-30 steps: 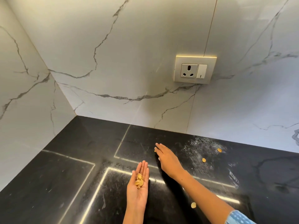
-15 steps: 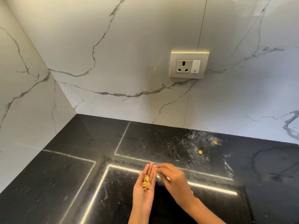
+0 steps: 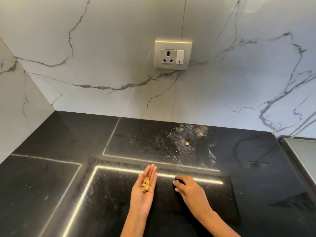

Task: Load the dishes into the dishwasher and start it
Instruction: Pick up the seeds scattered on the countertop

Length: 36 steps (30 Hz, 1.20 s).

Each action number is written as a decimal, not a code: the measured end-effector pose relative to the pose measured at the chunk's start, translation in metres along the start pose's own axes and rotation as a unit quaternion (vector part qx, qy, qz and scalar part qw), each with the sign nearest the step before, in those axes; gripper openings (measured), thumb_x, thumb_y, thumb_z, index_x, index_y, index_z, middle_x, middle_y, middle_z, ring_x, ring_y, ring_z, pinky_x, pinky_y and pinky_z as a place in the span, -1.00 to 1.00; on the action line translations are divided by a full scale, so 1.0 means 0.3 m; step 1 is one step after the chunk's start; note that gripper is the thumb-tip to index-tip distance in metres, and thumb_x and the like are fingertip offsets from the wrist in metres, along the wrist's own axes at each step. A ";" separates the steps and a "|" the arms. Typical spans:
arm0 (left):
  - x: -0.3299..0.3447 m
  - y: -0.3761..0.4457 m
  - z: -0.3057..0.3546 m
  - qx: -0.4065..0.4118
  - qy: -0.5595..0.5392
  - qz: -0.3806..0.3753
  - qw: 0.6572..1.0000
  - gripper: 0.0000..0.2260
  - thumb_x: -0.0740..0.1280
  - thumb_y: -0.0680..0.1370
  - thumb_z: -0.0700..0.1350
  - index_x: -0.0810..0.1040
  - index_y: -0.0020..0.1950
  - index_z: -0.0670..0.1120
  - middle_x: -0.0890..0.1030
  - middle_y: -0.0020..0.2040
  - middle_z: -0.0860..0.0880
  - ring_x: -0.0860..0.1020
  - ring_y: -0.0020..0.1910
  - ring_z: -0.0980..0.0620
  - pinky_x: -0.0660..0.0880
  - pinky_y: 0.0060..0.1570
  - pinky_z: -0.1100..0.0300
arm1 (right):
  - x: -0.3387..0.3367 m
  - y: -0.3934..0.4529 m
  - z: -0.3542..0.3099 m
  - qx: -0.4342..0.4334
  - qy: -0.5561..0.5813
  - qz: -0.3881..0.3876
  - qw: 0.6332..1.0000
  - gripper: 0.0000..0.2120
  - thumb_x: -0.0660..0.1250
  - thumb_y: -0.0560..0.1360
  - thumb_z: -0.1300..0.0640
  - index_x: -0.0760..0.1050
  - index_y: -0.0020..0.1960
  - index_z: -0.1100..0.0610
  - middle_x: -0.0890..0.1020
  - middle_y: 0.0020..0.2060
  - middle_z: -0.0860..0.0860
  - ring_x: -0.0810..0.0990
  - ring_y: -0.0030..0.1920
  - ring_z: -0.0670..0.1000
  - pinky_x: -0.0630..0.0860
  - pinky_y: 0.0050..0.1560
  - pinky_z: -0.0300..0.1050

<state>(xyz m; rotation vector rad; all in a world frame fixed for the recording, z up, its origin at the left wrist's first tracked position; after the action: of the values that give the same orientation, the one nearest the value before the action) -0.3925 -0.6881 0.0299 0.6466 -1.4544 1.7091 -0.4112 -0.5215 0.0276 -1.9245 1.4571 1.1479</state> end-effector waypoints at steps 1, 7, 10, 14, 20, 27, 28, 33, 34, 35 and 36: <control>-0.001 -0.004 -0.011 -0.001 0.003 -0.002 1.000 -0.67 0.07 0.66 -0.15 0.47 0.21 -0.35 0.58 0.16 -0.29 0.58 0.12 -0.15 0.54 0.04 -0.03 | 0.004 -0.002 0.011 0.001 -0.011 0.007 1.000 -0.82 0.37 0.47 0.08 0.59 0.08 0.01 0.51 -0.04 -0.26 0.43 -0.09 -0.45 0.26 -0.02 -0.61; -0.016 -0.027 -0.075 -0.013 0.047 -0.008 0.999 -0.67 0.06 0.66 -0.14 0.47 0.23 -0.34 0.58 0.18 -0.27 0.56 0.17 -0.16 0.52 0.08 -0.03 | -0.041 0.009 -0.017 -0.047 -0.002 0.044 0.998 -0.87 0.32 0.42 0.20 0.62 -0.07 0.12 0.59 -0.14 -0.05 0.57 -0.15 -0.08 0.50 -0.17 -0.25; -0.015 -0.016 -0.107 -0.019 0.064 -0.004 0.998 -0.66 0.05 0.66 -0.13 0.47 0.24 -0.33 0.58 0.19 -0.26 0.53 0.22 -0.14 0.52 0.08 -0.01 | -0.107 -0.004 -0.105 -0.101 0.032 0.082 0.991 -0.83 0.30 0.44 0.18 0.62 -0.01 0.12 0.63 -0.10 -0.02 0.58 -0.10 -0.08 0.52 -0.11 -0.29; 0.026 -0.006 -0.177 -0.053 0.060 -0.025 0.996 -0.66 0.05 0.67 -0.13 0.47 0.25 -0.32 0.58 0.18 -0.25 0.61 0.11 -0.11 0.62 -0.07 0.11 | -0.137 -0.018 -0.181 -0.141 0.049 0.103 0.983 -0.76 0.24 0.48 0.09 0.59 0.08 0.09 0.65 -0.01 -0.06 0.58 0.01 -0.13 0.51 0.00 -0.32; 0.113 0.063 -0.225 -0.058 0.028 -0.046 0.997 -0.61 0.06 0.66 -0.15 0.61 0.05 -0.37 0.59 0.14 -0.31 0.61 0.07 -0.17 0.58 0.00 0.00 | -0.254 0.054 -0.053 -0.104 0.054 0.181 0.976 -0.84 0.29 0.53 0.15 0.59 0.06 0.15 0.65 -0.02 -0.03 0.58 0.02 -0.12 0.47 0.09 -0.32; 0.197 0.142 -0.241 -0.039 0.053 -0.042 0.997 -0.66 0.05 0.67 -0.13 0.48 0.20 -0.34 0.56 0.20 -0.29 0.55 0.18 -0.15 0.53 0.08 -0.01 | -0.169 0.355 0.206 0.000 -0.070 0.062 0.996 -0.61 0.20 0.54 0.31 0.40 0.36 0.21 0.40 0.36 0.12 0.36 0.37 0.10 0.34 0.36 -0.02; 0.204 0.153 -0.245 -0.036 0.054 -0.042 0.997 -0.66 0.05 0.67 -0.13 0.48 0.20 -0.34 0.56 0.20 -0.28 0.57 0.15 -0.14 0.53 0.08 0.00 | -0.150 0.385 0.217 -0.009 -0.091 0.032 0.995 -0.58 0.19 0.56 0.29 0.32 0.41 0.21 0.33 0.41 0.13 0.27 0.42 0.11 0.24 0.40 -0.04; 0.218 0.199 -0.256 -0.023 0.061 -0.034 0.997 -0.65 0.05 0.67 -0.12 0.47 0.24 -0.33 0.57 0.19 -0.26 0.53 0.21 -0.14 0.51 0.14 0.01 | -0.096 0.410 0.250 -0.021 -0.113 -0.010 0.993 -0.66 0.14 0.58 0.24 0.40 0.34 0.22 0.43 0.32 0.12 0.41 0.29 0.09 0.42 0.23 -0.05; 0.220 0.212 -0.260 -0.021 0.062 -0.029 0.997 -0.65 0.04 0.67 -0.12 0.46 0.25 -0.33 0.56 0.20 -0.26 0.51 0.24 -0.14 0.50 0.18 0.00 | -0.097 0.404 0.252 -0.033 -0.122 -0.007 0.992 -0.70 0.16 0.57 0.25 0.46 0.26 0.26 0.48 0.25 0.13 0.45 0.23 0.10 0.46 0.16 -0.05; 0.221 0.224 -0.264 -0.019 0.064 -0.024 0.998 -0.65 0.04 0.67 -0.12 0.45 0.26 -0.33 0.56 0.21 -0.26 0.49 0.25 -0.14 0.46 0.24 0.00 | -0.103 0.395 0.251 -0.048 -0.124 0.003 0.991 -0.74 0.20 0.54 0.27 0.51 0.18 0.28 0.53 0.18 0.13 0.48 0.16 0.12 0.49 0.10 -0.04; 0.220 0.237 -0.269 -0.017 0.067 -0.020 0.997 -0.65 0.04 0.68 -0.12 0.44 0.26 -0.33 0.55 0.22 -0.25 0.48 0.26 -0.14 0.39 0.29 -0.01 | -0.116 0.387 0.249 -0.061 -0.110 0.025 0.992 -0.79 0.23 0.52 0.29 0.55 0.11 0.30 0.57 0.10 0.14 0.52 0.10 0.13 0.51 0.04 -0.03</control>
<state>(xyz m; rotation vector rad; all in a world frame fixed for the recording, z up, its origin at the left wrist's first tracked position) -0.4794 -0.5967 0.0243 0.5283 -1.3663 1.6608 -0.5485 -0.4834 0.0297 -1.7814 1.3517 1.4519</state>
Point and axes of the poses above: each hand's wrist, its own y-axis towards the middle knuckle, its own x-axis out of the palm, z = x × y, the point moved 5 cm from there along y, towards the middle knuckle
